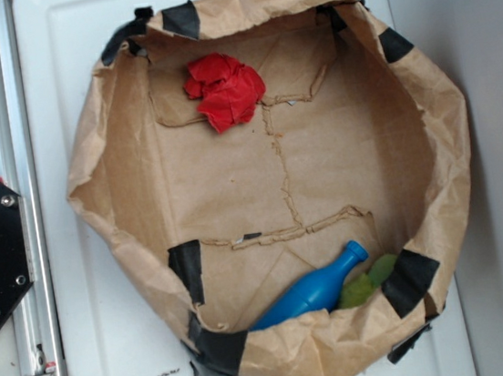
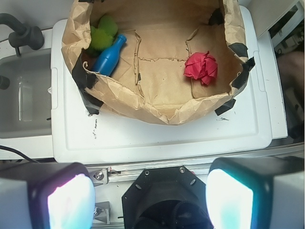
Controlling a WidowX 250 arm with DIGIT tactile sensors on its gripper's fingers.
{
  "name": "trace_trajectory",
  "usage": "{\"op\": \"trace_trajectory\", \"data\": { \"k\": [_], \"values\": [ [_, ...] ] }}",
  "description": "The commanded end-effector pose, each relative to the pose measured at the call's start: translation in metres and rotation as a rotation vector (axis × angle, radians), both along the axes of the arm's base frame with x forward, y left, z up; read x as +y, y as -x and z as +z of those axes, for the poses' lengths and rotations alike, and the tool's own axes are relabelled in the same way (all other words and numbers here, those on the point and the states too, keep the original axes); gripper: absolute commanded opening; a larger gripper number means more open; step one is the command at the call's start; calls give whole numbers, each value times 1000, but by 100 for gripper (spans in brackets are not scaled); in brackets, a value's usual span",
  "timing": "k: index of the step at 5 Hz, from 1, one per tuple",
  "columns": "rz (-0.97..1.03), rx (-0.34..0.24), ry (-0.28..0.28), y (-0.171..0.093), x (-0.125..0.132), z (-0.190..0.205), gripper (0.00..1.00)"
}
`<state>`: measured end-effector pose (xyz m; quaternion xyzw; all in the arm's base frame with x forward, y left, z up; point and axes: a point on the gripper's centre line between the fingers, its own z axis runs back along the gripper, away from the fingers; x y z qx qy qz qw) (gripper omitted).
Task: Grab the red paper.
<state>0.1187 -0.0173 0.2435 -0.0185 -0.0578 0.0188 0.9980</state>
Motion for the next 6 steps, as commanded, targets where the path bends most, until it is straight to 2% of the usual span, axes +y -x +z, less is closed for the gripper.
{"op": "trace_trajectory", "data": {
  "k": [1,2,3,4,5,6],
  "values": [
    [0,0,0,0,0,0,100],
    [80,-25,-14,-43,2,1,100],
    [130,-49,-59,-75,-4,-5,100],
    [251,-72,-107,-92,3,-25,100],
    [504,-106,-47,-96,8,-48,100],
    [755,-92,-23,-97,13,-63,100]
  ]
}}
